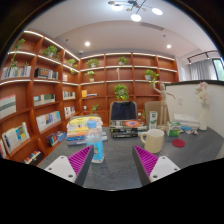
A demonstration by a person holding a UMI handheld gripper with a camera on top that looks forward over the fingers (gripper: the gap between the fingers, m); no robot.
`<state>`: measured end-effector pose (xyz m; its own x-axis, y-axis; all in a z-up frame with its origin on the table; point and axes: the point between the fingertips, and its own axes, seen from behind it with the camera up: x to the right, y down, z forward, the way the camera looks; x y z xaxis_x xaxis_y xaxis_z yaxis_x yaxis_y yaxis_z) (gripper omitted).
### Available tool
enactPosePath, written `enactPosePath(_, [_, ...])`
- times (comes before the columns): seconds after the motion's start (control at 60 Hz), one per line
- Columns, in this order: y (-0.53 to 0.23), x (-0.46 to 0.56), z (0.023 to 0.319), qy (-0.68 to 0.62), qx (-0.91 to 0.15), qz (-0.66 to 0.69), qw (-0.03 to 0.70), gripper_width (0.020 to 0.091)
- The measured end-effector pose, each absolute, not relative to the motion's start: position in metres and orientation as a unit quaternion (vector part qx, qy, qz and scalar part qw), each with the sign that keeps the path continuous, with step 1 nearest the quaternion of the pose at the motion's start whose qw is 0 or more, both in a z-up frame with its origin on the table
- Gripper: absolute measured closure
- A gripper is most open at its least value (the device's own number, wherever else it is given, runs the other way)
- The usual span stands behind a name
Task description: Pour water
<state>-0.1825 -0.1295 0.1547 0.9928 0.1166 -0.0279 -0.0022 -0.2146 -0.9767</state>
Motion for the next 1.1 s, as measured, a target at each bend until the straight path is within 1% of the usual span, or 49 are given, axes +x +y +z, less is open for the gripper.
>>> enactPosePath(0.033, [-0.118,-0.216,0.126,-0.035,-0.772,0.064,0.632,0.0316])
enactPosePath(0.1, [-0.102,-0.244,0.112,-0.041,-0.767,0.087,0.634,0.0316])
enactPosePath(0.25, [-0.063,-0.273,0.097,-0.038,-0.767,0.099,0.633,0.0317])
enactPosePath(0.417, [-0.021,-0.277,0.083,-0.026,-0.772,0.067,0.632,0.0316])
enactPosePath(0.5, [-0.005,-0.283,0.078,-0.030,-0.771,0.061,0.633,0.0327])
enactPosePath(0.533, [0.001,-0.285,0.077,-0.032,-0.769,0.059,0.635,0.0348])
enactPosePath(0.567, [0.006,-0.287,0.075,-0.033,-0.770,0.056,0.635,0.0390])
enactPosePath(0.617, [0.011,-0.287,0.073,-0.034,-0.772,0.043,0.634,0.0481])
enactPosePath(0.633, [0.013,-0.287,0.071,-0.035,-0.773,0.037,0.632,0.0516])
enactPosePath(0.667, [0.015,-0.284,0.068,-0.036,-0.777,0.025,0.628,0.0609])
enactPosePath(0.683, [0.016,-0.284,0.067,-0.037,-0.777,0.022,0.628,0.0632])
enactPosePath(0.7, [0.016,-0.284,0.068,-0.039,-0.776,0.018,0.629,0.0634])
enactPosePath(0.75, [0.016,-0.286,0.067,-0.046,-0.776,0.015,0.629,0.0672])
enactPosePath(0.817, [0.014,-0.290,0.067,-0.058,-0.777,0.020,0.626,0.0748])
enactPosePath(0.85, [0.014,-0.290,0.065,-0.056,-0.777,0.029,0.627,0.0758])
enactPosePath(0.867, [0.014,-0.289,0.065,-0.051,-0.777,0.033,0.627,0.0796])
enactPosePath(1.1, [0.013,-0.276,0.069,-0.015,-0.782,0.081,0.617,0.0796])
